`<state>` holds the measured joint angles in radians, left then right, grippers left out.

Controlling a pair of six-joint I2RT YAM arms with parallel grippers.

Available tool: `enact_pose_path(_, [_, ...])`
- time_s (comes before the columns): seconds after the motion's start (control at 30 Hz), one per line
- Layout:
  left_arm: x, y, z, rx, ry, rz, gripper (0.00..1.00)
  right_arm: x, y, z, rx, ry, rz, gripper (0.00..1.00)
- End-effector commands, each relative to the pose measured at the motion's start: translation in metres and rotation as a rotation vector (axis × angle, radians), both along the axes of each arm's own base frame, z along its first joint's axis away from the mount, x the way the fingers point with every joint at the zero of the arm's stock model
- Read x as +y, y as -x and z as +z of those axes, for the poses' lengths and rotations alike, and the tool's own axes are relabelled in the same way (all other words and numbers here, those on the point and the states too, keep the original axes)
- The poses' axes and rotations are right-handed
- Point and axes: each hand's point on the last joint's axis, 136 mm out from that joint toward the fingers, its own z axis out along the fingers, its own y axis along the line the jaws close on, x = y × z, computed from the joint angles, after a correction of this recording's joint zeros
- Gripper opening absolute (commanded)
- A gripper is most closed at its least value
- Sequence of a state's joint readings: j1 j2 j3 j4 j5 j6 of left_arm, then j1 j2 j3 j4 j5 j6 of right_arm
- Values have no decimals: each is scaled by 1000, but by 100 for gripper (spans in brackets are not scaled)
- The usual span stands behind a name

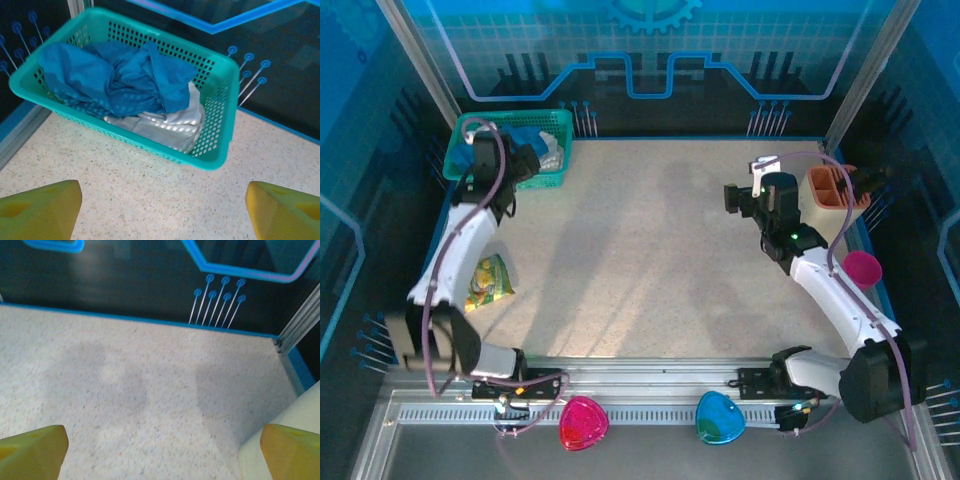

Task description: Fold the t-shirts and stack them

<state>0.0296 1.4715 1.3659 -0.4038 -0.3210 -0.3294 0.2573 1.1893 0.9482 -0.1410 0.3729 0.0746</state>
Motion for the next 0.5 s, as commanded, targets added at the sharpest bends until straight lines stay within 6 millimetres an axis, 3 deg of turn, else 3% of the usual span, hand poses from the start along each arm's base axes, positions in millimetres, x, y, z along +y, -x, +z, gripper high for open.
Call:
enact_pose_path(0.0, [14,-14,-53,202,147,7,83,16,19,-29,188,-41,65,97])
enact_pose_path(0.23, [41,-89,-82,162,268,-27,79,28,23,-36,224,-81,130,98])
enact_pose_path(0.47, [47,-146,-92,45,281,-78,80,32,27,-43,249,-79,157,98])
